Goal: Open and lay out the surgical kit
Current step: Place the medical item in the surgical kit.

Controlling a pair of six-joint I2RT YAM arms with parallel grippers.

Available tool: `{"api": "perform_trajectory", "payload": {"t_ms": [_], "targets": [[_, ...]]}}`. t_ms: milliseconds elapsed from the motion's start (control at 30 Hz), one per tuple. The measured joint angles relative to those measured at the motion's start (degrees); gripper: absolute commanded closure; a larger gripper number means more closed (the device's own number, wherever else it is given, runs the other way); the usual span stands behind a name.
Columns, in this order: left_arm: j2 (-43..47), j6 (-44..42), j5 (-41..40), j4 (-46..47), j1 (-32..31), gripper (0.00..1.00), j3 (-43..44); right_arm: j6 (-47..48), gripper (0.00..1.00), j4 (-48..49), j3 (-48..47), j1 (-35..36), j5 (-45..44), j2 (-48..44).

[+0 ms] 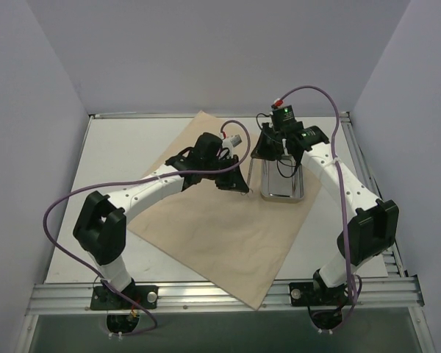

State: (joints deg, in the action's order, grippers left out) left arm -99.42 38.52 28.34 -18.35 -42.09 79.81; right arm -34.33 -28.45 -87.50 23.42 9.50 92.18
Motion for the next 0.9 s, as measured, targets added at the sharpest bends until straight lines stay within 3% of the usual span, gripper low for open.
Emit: {"api": "perform_trajectory", "payload": {"t_ms": [67, 200, 300, 467, 733, 900], "targets": [[-0.3, -0.5, -0.1, -0.6, 0.0, 0.98, 0.0, 0.0, 1.0, -0.1, 0.0, 0.2, 0.0, 0.0], [-0.2, -2.7, -0.7, -2.4, 0.0, 0.98, 0.0, 0.4, 0.58, -0.2, 0.0, 0.3, 0.3, 0.0], [-0.1, -5.4, -0.9, -5.6, 0.0, 0.98, -0.6, 1.8, 0.49, -0.6, -0.1, 0.2, -0.4, 0.0], [1.2, -9.8, 0.6, -8.2, 0.0, 0.98, -5.1, 5.3, 0.47, -3.5, -2.0, -2.9, -1.3, -0.1], [5.4, -13.5, 5.8, -10.4, -1.2, 0.98, -13.9, 10.4, 0.47, -5.9, -2.2, -17.8, -0.6, -3.2], [4.9, -13.4, 9.7, -8.5, -5.0, 0.98, -14.3, 11.9, 0.47, -6.1, -2.1, -19.7, 1.6, -3.7]]}}
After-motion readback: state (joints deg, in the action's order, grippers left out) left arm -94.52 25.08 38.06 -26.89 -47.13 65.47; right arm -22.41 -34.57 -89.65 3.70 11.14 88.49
